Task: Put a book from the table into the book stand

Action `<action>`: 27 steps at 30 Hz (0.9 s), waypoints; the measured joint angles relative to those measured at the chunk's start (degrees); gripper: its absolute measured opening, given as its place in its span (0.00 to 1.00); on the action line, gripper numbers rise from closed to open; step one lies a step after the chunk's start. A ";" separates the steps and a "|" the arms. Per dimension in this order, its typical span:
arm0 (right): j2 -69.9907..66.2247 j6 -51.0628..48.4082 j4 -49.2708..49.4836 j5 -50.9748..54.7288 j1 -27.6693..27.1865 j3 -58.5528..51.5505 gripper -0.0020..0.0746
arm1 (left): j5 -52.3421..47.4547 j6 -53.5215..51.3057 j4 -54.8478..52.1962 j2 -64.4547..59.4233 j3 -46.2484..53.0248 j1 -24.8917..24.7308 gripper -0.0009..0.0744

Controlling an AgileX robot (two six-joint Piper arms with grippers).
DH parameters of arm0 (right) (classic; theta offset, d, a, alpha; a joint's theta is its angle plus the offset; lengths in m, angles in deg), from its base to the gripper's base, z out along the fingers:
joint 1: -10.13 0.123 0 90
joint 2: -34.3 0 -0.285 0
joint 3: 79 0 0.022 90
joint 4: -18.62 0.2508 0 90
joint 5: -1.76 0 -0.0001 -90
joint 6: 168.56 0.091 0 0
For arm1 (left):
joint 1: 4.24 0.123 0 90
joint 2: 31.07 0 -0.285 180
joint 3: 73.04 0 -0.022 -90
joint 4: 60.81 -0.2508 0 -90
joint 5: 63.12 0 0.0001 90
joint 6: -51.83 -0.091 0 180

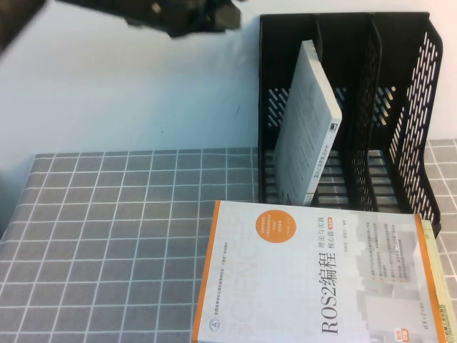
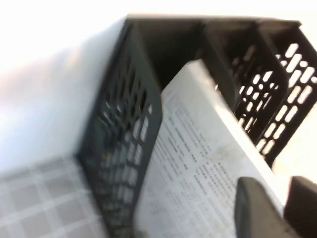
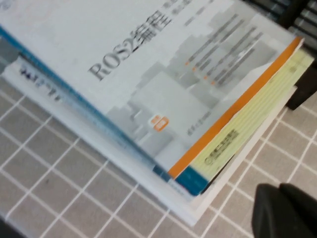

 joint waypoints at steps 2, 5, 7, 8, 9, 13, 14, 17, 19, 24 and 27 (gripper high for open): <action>0.00 -1.64 0.53 3.76 0.00 0.00 0.02 | -2.82 -1.37 -5.20 2.71 -1.75 0.00 0.11; 0.09 -2.29 0.87 8.97 0.00 0.00 0.02 | -7.00 -2.29 -14.38 7.31 -2.76 0.00 0.04; 0.23 -2.52 0.86 9.88 0.00 0.00 0.02 | -10.69 -2.29 -20.43 10.40 -2.75 0.13 0.03; 0.34 -2.52 0.86 9.88 0.00 0.00 0.02 | -12.80 -2.54 -22.17 11.86 -2.75 0.13 0.02; 0.58 -2.52 0.55 9.88 0.00 0.00 0.02 | -14.52 -3.07 -23.89 13.46 -2.24 0.13 0.02; 2.96 -1.60 -4.92 9.88 0.00 0.00 0.02 | -14.63 -4.38 -25.79 22.10 5.73 0.17 0.01; 3.64 -0.86 -7.37 9.88 0.00 0.00 0.02 | -13.30 -4.53 -25.79 24.45 8.23 0.17 0.01; 6.25 3.17 -14.96 8.80 0.00 -0.38 0.02 | -5.26 -4.62 -26.12 33.64 17.95 0.27 0.01; 8.40 6.55 -18.62 4.53 0.00 -1.75 0.02 | 0.32 -4.62 -26.01 39.09 25.19 0.27 0.01; 13.69 11.02 -18.17 -10.93 0.00 -8.17 0.02 | 8.03 -5.22 -24.68 49.47 41.23 0.27 0.01; 16.05 12.16 -17.13 -19.18 0.00 -13.63 0.02 | 9.93 -6.80 -23.34 54.53 49.23 0.27 0.01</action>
